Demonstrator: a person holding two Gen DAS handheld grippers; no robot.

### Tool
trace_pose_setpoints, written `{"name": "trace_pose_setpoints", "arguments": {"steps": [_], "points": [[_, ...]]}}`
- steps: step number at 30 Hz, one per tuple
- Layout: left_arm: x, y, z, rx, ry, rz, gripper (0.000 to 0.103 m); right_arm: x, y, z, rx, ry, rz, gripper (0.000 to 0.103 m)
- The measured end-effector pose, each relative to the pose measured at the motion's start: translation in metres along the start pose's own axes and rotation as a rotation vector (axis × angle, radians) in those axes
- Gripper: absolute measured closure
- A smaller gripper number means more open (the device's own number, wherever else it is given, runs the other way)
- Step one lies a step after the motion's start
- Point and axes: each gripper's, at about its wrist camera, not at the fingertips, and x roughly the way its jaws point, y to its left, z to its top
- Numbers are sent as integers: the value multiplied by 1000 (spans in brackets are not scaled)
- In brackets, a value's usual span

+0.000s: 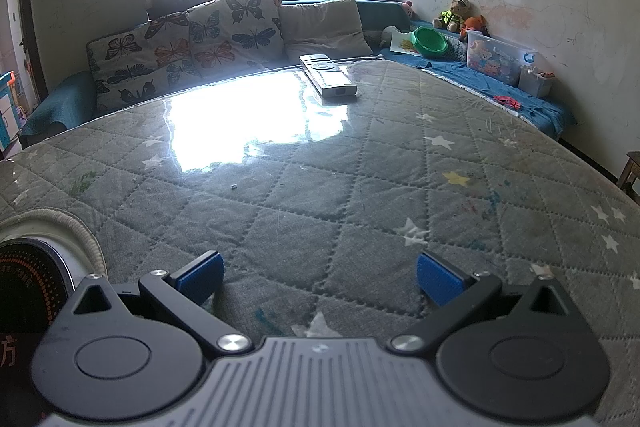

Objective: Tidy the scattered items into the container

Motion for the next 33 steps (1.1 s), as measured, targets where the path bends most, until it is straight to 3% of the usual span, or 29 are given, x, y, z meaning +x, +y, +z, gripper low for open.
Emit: {"name": "trace_pose_setpoints", "arguments": {"steps": [33], "points": [[0,0,0,0,0,0,0,1,-2,-1,0,0,0,0]]}}
